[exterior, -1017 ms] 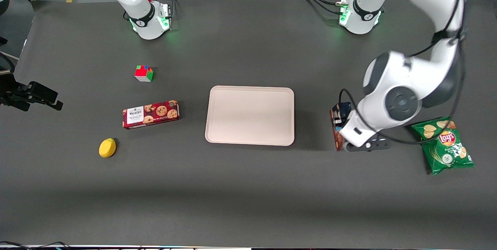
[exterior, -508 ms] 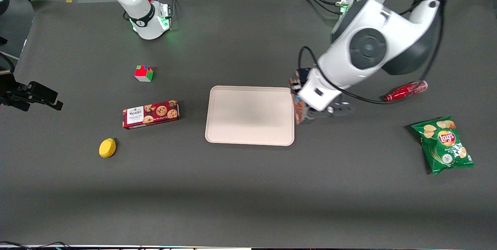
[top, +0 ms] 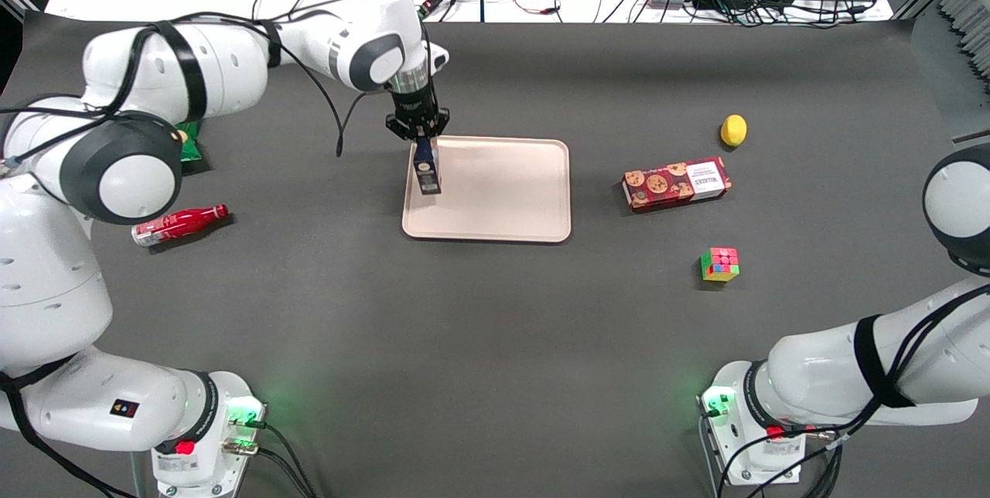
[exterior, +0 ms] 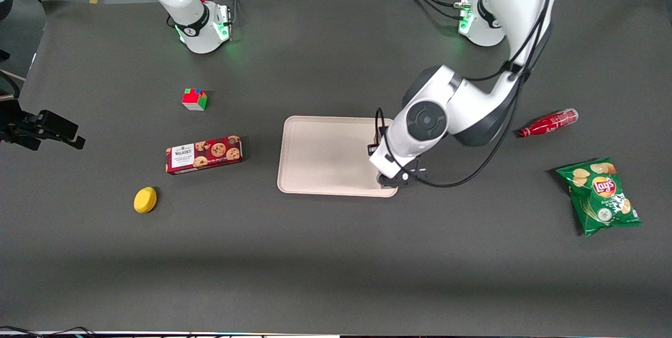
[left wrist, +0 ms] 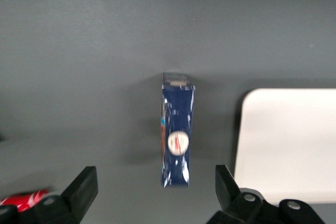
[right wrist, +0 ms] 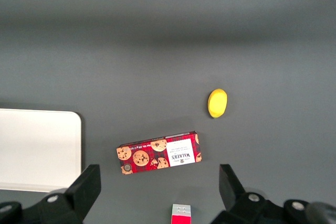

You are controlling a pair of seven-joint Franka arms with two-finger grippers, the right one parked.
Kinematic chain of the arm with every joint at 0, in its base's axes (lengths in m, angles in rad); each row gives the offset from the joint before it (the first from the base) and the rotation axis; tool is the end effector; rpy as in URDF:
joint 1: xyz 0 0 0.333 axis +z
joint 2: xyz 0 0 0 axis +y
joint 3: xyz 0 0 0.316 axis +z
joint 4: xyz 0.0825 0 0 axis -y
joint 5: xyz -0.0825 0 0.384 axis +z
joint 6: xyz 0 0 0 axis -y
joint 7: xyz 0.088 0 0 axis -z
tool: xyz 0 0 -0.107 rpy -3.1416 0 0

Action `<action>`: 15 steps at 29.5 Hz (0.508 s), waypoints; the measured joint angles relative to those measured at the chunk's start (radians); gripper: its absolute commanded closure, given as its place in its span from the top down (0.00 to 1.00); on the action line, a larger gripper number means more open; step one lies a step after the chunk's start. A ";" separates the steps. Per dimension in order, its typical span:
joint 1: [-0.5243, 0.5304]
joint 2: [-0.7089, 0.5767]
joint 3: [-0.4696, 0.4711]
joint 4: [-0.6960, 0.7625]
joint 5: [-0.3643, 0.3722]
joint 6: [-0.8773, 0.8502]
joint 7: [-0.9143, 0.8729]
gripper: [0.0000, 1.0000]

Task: Place cookie box on tray

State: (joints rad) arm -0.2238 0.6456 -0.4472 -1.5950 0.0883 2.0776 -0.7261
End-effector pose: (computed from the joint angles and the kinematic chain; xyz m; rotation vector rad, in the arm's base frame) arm 0.5605 -0.3878 0.2764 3.0408 0.1131 -0.3049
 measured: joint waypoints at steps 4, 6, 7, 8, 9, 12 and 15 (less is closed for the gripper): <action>0.000 0.002 -0.003 -0.025 0.004 0.018 0.000 1.00; -0.001 0.000 -0.005 -0.028 0.008 0.018 0.000 1.00; -0.001 -0.001 -0.005 -0.029 0.009 0.018 0.001 1.00; -0.001 -0.003 -0.006 -0.030 0.010 0.018 0.001 1.00; -0.001 -0.004 -0.006 -0.031 0.011 0.018 0.001 1.00; -0.001 -0.007 -0.006 -0.032 0.011 0.017 0.001 1.00; 0.000 -0.014 -0.006 -0.032 0.011 0.010 0.001 1.00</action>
State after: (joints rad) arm -0.2239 0.6319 -0.4532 -1.6270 0.0996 2.0878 -0.7251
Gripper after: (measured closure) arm 0.366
